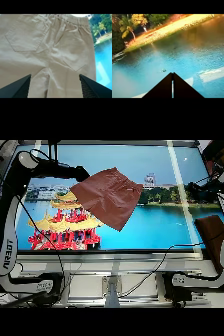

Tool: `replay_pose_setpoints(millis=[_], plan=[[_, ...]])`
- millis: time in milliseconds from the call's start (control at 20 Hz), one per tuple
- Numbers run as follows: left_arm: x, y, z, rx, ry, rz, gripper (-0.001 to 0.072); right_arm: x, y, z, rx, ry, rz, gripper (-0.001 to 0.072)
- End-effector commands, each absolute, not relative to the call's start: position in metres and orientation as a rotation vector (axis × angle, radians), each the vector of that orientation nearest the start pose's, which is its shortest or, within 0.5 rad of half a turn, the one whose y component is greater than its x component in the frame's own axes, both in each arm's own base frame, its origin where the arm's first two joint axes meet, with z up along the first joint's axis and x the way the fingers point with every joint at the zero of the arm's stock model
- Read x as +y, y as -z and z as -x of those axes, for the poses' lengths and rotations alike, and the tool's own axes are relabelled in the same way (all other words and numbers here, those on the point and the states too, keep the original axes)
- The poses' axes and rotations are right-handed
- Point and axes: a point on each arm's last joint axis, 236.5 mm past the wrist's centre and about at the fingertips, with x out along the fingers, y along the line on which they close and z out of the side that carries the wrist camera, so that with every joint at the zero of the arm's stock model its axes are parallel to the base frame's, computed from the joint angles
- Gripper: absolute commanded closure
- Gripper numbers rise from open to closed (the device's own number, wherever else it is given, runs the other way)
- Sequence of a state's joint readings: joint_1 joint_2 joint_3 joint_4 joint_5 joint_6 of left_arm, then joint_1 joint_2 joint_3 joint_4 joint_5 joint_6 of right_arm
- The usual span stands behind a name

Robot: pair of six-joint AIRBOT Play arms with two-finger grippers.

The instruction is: Fold the clothes and pants, and hang the long-sleeved shirts on hangers.

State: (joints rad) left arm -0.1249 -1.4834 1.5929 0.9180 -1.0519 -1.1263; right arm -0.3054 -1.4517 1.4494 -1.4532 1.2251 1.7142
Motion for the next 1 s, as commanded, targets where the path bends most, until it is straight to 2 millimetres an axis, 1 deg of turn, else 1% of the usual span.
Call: replay_pose_setpoints(millis=[0, 100, 150, 250, 300, 350, 400, 450, 500, 550, 600, 650, 750, 800, 950], plan=[[-0.2, -0.147, -0.475, 0.815, 0.725, 0.172, -0.001, -0.086, -0.036, -0.434, 1.188, 0.233, -0.52, 0.0694], [-0.209, -0.155, -0.471, 0.81, 0.762, 0.229, -0.001, -0.073, -0.022, -0.418, 1.267, 0.208, -0.559, 0.0694], [-0.213, -0.158, -0.468, 0.816, 0.777, 0.256, -0.001, -0.071, -0.012, -0.406, 1.319, 0.214, -0.555, 0.0694], [-0.216, -0.157, -0.46, 0.842, 0.8, 0.263, -0.0009, -0.072, 0.013, -0.383, 1.41, 0.24, -0.541, 0.0694], [-0.216, -0.153, -0.456, 0.865, 0.807, 0.252, 0.0012, -0.066, 0.025, -0.37, 1.458, 0.239, -0.554, 0.0694], [-0.215, -0.148, -0.451, 0.894, 0.809, 0.247, 0.0221, -0.057, 0.035, -0.361, 1.496, 0.219, -0.577, 0.0695], [-0.215, -0.143, -0.444, 0.925, 0.82, 0.233, 0.0569, -0.044, 0.041, -0.355, 1.523, 0.14, -0.577, 0.0695], [-0.215, -0.14, -0.437, 0.951, 0.833, 0.227, 0.0695, -0.025, 0.042, -0.353, 1.53, 0.018, -0.579, 0.0695], [-0.216, -0.137, -0.433, 0.975, 0.834, 0.242, 0.0694, -0.002, 0.035, -0.357, 1.502, -0.133, -0.595, 0.0695], [-0.215, -0.132, -0.429, 0.996, 0.823, 0.262, 0.0694, 0.02, 0.02, -0.365, 1.441, -0.275, -0.61, 0.0695], [-0.213, -0.124, -0.425, 1.013, 0.806, 0.276, 0.0694, 0.036, 0.003, -0.375, 1.365, -0.378, -0.63, 0.0694], [-0.21, -0.111, -0.42, 1.028, 0.78, 0.293, 0.0695, 0.049, -0.016, -0.385, 1.277, -0.462, -0.635, 0.0695], [-0.2, -0.082, -0.412, 1.021, 0.69, 0.34, 0.0695, 0.06, -0.045, -0.398, 1.143, -0.552, -0.615, 0.0694], [-0.191, -0.067, -0.408, 0.998, 0.622, 0.37, 0.0695, 0.062, -0.054, -0.399, 1.108, -0.567, -0.595, 0.0694], [-0.159, -0.039, -0.397, 0.896, 0.444, 0.416, 0.0695, 0.062, -0.062, -0.396, 1.089, -0.578, -0.562, 0.0694]])
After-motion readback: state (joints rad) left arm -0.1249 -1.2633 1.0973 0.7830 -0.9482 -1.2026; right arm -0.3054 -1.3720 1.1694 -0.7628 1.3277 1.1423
